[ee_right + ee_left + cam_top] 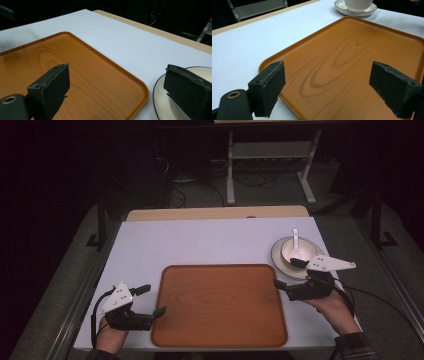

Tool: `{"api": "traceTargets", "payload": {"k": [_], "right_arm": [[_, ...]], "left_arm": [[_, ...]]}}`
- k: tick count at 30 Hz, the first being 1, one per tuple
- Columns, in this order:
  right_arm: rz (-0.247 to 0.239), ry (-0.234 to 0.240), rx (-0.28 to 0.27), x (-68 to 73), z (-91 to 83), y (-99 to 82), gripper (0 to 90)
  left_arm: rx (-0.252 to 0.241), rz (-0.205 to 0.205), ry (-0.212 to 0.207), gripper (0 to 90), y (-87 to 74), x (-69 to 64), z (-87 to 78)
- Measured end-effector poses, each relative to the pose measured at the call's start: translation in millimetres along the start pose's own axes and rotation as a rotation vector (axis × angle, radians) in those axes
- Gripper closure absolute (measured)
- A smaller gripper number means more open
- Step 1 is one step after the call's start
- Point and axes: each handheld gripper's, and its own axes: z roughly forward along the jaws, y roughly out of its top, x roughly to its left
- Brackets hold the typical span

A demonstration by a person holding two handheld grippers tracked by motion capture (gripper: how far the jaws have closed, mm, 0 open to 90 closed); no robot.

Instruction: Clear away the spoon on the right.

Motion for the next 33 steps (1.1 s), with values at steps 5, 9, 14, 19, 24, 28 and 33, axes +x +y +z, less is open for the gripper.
{"api": "traceTargets", "payload": {"k": [5, 9, 14, 19, 24, 28, 33], "right_arm": [[0.006, -0.005, 0.003, -5.2, 3.2, 3.8, 5.6], [0.012, -0.004, 0.003, -8.3, 4.4, 6.2, 7.6], [0.012, -0.007, 0.01, -15.3, 8.8, 11.2, 7.6], [0.019, -0.013, 0.018, -21.0, 11.6, 14.3, 7.8], [0.019, -0.021, 0.028, -25.7, 14.4, 17.1, 10.0], [0.018, -0.033, 0.037, -31.9, 18.7, 19.5, 10.5], [0.031, -0.049, 0.044, -41.6, 22.7, 22.3, 11.0]], "left_arm": [[-0.001, 0.005, 0.001, 12.8, 0.3, -0.6, -0.2], [-0.002, 0.006, 0.003, 12.8, 0.4, -0.6, -0.6], [-0.003, 0.0, 0.005, 12.8, 0.2, -0.3, -0.8], [-0.006, -0.004, 0.004, 12.8, 0.1, -0.2, -0.9], [-0.008, -0.005, 0.001, 12.8, -0.1, -0.4, -1.2], [-0.008, -0.004, -0.005, 12.8, -0.1, -1.1, -0.8], [-0.008, -0.004, -0.004, 12.8, -0.2, -1.2, -0.8]]}}
